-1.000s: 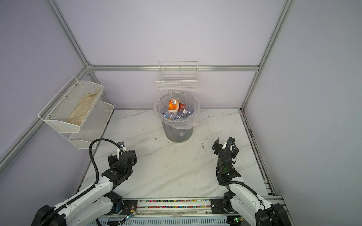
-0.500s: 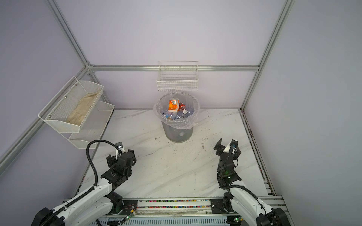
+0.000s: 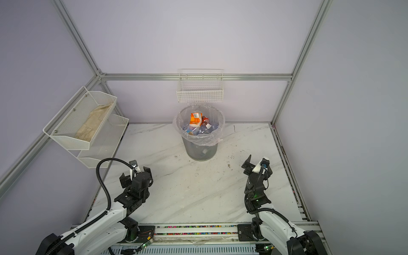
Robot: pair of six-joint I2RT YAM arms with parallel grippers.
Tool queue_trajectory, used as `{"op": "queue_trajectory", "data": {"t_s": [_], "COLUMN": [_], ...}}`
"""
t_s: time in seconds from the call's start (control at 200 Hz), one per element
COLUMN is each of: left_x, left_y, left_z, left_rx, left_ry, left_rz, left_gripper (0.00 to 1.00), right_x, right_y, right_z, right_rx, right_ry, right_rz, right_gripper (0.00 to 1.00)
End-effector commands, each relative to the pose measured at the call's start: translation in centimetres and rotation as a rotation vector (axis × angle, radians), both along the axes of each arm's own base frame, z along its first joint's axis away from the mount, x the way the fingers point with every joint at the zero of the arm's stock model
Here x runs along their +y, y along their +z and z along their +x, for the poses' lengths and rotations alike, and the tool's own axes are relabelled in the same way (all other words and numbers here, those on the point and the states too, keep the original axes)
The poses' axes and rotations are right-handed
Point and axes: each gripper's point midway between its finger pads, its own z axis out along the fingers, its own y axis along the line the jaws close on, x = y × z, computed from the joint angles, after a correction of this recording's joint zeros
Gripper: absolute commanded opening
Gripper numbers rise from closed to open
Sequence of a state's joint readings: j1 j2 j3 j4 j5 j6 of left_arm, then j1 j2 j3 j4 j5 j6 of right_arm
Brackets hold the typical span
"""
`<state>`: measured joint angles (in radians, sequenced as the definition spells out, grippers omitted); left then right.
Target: Throw the plastic bottles in the bin
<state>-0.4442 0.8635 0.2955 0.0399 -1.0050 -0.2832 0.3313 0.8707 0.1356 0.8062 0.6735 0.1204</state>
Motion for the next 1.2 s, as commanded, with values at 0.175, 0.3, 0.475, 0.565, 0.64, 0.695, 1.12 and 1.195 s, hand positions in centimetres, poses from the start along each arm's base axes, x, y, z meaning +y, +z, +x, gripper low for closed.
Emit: {"op": "queue_trajectory", "data": {"t_s": [0.175, 0.3, 0.475, 0.565, 0.64, 0.695, 1.12, 1.195], "left_x": [0.6, 0.5, 0.2, 0.1, 0.1, 0.1, 0.8, 0.8], "left_y": [0.3, 0.8, 1.0, 1.2, 1.4, 1.4, 1.9, 1.8], "left_z": [0.0, 0.4, 1.0, 1.3, 1.5, 1.7, 2.0, 2.2], "left_rx": [-0.050, -0.097, -0.111, -0.130, -0.156, -0.166, -0.251, -0.235], "left_ry": [0.035, 0.022, 0.013, -0.001, -0.003, -0.014, -0.015, -0.016], "left_rz": [0.025, 0.048, 0.058, 0.059, 0.051, 0.045, 0.027, 0.022], "left_gripper": [1.00, 1.00, 1.00, 1.00, 1.00, 1.00, 1.00, 1.00], "right_x": [-0.5, -0.5, -0.4, -0.4, -0.4, -0.4, 0.0, 0.1], "right_y": [0.9, 1.0, 0.9, 0.8, 0.8, 0.8, 0.6, 0.4], "right_z": [-0.5, -0.5, -0.1, 0.0, 0.0, 0.0, 1.0, 1.5], "right_rx": [-0.071, -0.089, -0.099, -0.102, -0.107, -0.108, -0.128, -0.128], "right_ry": [-0.028, -0.033, -0.034, -0.033, -0.034, -0.037, -0.033, -0.035], "right_rz": [0.009, 0.011, 0.004, 0.004, 0.004, 0.003, -0.003, -0.014], "right_gripper": [0.97, 0.97, 0.97, 0.98, 0.97, 0.97, 0.97, 0.97]}}
